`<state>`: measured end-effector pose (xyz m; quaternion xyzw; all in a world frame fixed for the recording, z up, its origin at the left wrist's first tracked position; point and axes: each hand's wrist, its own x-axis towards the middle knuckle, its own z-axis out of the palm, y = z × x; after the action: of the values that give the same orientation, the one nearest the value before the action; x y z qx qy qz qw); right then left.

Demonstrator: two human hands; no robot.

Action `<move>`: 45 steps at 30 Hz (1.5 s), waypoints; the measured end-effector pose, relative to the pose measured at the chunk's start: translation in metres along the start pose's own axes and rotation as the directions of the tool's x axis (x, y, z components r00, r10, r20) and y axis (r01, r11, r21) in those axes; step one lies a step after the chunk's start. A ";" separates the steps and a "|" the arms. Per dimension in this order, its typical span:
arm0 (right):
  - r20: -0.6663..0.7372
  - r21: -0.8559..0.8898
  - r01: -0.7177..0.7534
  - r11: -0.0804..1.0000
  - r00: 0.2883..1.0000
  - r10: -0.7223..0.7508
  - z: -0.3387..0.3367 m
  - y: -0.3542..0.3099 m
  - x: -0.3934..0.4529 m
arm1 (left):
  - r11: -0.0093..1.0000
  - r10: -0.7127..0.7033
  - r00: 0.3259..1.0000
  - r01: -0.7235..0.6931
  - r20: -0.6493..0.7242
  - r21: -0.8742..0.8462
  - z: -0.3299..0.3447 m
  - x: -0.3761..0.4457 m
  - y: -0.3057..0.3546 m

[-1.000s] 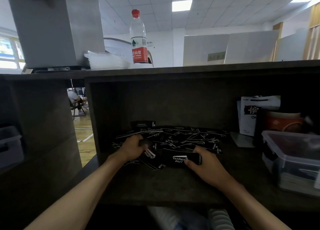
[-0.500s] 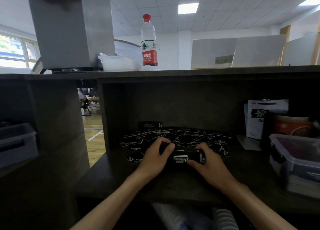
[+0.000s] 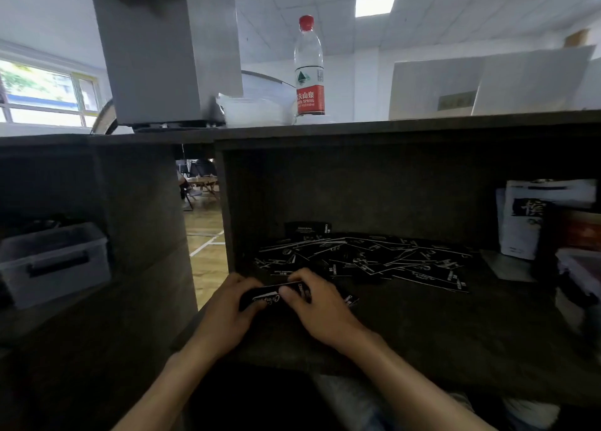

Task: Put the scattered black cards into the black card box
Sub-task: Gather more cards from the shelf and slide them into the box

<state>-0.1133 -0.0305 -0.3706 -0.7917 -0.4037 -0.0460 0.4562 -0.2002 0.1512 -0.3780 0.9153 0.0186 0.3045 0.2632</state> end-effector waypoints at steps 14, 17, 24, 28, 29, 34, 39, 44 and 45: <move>0.069 -0.434 -0.465 0.772 0.837 0.543 -0.073 0.051 0.033 | 0.990 0.000 0.967 0.035 -0.256 0.135 0.010 -0.004 -0.004; 0.044 -0.338 -0.479 0.810 0.852 0.522 -0.083 0.061 0.034 | 0.974 -0.059 0.964 0.112 -0.259 0.195 0.013 -0.001 -0.006; -0.183 -0.111 -0.359 0.927 0.924 0.336 -0.092 0.057 0.026 | 0.951 -0.079 0.925 0.181 -0.372 0.249 0.009 -0.007 0.005; -0.061 0.050 -0.169 0.984 0.983 0.172 -0.054 0.022 0.023 | 0.959 -0.044 0.964 0.115 -0.263 0.257 0.010 -0.008 0.008; -0.013 0.057 -0.139 0.989 0.990 0.140 -0.041 0.016 0.023 | 0.959 -0.041 0.966 0.109 -0.254 0.262 0.010 -0.008 0.007; 0.073 0.122 -0.103 0.987 0.993 0.095 0.000 -0.005 0.021 | 0.950 -0.112 0.958 0.181 -0.263 0.255 0.012 -0.007 0.005; 0.114 0.227 -0.083 0.970 0.992 0.059 0.006 -0.005 0.016 | 0.952 -0.155 0.957 0.211 -0.246 0.220 0.013 -0.006 0.005; 0.130 0.246 -0.047 0.968 0.991 0.015 0.010 -0.003 0.015 | 0.929 -0.099 0.952 0.193 -0.289 0.317 0.012 -0.008 0.005; 0.123 0.219 -0.045 0.975 0.992 0.018 0.011 -0.002 0.015 | 0.922 -0.105 0.951 0.203 -0.291 0.330 0.013 -0.008 0.005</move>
<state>-0.1080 -0.0122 -0.3689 -0.7438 -0.4202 0.0541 0.5170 -0.2001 0.1393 -0.3883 0.8937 0.1814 0.3950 0.1115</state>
